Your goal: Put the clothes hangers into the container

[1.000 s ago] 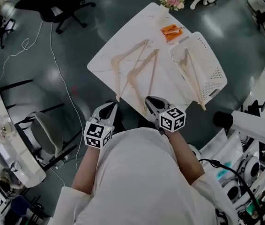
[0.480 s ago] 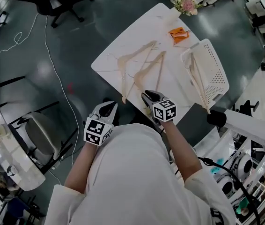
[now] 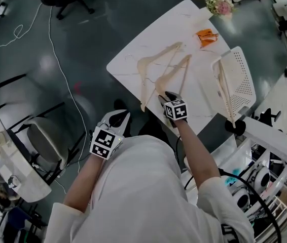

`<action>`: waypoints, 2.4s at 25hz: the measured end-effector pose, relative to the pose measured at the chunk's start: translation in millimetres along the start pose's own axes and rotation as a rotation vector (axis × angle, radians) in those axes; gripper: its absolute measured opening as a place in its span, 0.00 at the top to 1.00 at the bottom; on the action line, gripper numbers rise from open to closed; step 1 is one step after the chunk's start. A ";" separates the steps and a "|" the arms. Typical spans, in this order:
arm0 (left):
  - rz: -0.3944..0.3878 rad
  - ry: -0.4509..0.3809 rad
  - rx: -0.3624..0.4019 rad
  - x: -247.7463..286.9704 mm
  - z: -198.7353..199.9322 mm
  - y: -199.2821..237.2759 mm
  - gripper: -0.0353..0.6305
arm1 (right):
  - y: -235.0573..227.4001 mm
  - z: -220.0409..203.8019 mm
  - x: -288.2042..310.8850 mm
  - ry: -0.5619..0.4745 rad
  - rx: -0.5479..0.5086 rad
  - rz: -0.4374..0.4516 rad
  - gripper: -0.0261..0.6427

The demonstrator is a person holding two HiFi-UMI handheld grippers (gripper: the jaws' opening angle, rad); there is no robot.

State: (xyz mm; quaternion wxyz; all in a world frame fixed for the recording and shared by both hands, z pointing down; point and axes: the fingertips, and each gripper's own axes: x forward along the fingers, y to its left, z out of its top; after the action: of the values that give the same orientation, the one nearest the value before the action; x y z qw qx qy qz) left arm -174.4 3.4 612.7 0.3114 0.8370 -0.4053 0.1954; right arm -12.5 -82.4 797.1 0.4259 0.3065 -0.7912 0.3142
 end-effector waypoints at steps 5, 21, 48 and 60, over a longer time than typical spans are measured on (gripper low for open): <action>0.008 0.014 -0.016 -9.0 -4.3 21.0 0.95 | -6.4 -6.6 22.9 0.072 0.012 -0.048 0.71; -0.043 -0.001 0.033 -13.9 9.2 39.2 0.95 | -1.4 9.3 6.9 0.041 0.035 -0.091 0.77; -0.117 -0.078 0.137 64.5 87.2 -77.9 0.95 | 18.1 87.7 -266.9 -0.234 -0.054 0.301 0.77; -0.111 -0.054 0.153 78.7 83.2 -98.0 0.95 | -92.6 67.8 -325.3 -0.130 0.022 0.270 0.77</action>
State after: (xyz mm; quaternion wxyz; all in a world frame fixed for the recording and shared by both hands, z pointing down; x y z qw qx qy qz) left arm -42.9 -50.2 562.1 0.2456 0.8845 -0.3506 0.1856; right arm 170.7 -120.0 507.3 0.3241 0.2215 -0.8477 0.3567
